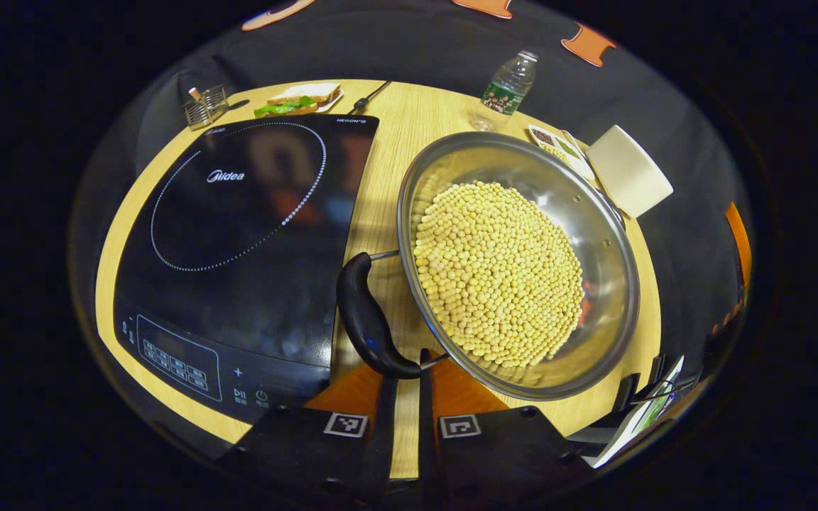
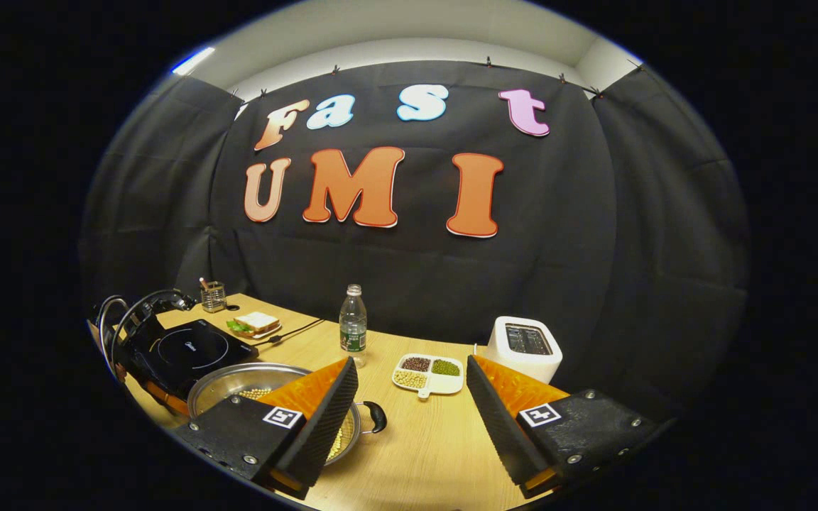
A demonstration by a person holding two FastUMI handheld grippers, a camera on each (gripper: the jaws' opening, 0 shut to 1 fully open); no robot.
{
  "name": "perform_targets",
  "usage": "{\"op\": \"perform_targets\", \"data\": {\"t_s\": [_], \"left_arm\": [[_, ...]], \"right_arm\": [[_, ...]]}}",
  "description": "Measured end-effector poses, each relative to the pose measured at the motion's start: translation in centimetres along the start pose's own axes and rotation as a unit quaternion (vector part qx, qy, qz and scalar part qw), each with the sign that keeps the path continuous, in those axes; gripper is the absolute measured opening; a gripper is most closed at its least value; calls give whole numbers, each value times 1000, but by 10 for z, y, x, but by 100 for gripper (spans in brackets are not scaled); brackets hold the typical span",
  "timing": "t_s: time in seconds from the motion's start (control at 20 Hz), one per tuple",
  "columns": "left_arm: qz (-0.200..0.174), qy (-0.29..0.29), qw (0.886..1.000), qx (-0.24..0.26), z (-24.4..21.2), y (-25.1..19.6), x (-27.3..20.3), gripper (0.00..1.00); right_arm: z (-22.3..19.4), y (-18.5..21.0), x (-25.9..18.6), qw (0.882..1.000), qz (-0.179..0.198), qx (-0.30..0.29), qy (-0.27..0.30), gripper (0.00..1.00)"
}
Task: First push the handle of the pot to place it horizontally, then grasp the pot with both hands and set it on the induction cooktop.
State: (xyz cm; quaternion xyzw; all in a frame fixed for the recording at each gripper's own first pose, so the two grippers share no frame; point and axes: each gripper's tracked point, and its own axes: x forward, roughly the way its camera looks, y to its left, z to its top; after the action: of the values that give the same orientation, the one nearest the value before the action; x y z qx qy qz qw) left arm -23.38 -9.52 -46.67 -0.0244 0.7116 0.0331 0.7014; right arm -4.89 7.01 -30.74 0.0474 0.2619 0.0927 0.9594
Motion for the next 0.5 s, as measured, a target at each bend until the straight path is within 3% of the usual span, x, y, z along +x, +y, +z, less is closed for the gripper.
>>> {"op": "perform_targets", "data": {"t_s": [0.05,0.1,0.15,0.25,0.4,0.5], "left_arm": [[2,-9,1000,7,5,2,0,23],[5,-18,1000,16,10,8,2,17],[11,-30,999,20,17,13,2,23],[14,-48,998,26,30,19,6,23],[8,-64,997,39,44,16,11,12],[4,-78,996,50,52,17,16,11]], "right_arm": [[-3,4,3,1000,3,-1,6,95],[-4,8,7,1000,6,-2,11,96],[-6,10,9,1000,8,-1,15,96],[-13,14,16,1000,10,-2,27,96],[-21,19,24,999,13,-4,43,95],[-25,23,28,998,18,1,53,96]]}}
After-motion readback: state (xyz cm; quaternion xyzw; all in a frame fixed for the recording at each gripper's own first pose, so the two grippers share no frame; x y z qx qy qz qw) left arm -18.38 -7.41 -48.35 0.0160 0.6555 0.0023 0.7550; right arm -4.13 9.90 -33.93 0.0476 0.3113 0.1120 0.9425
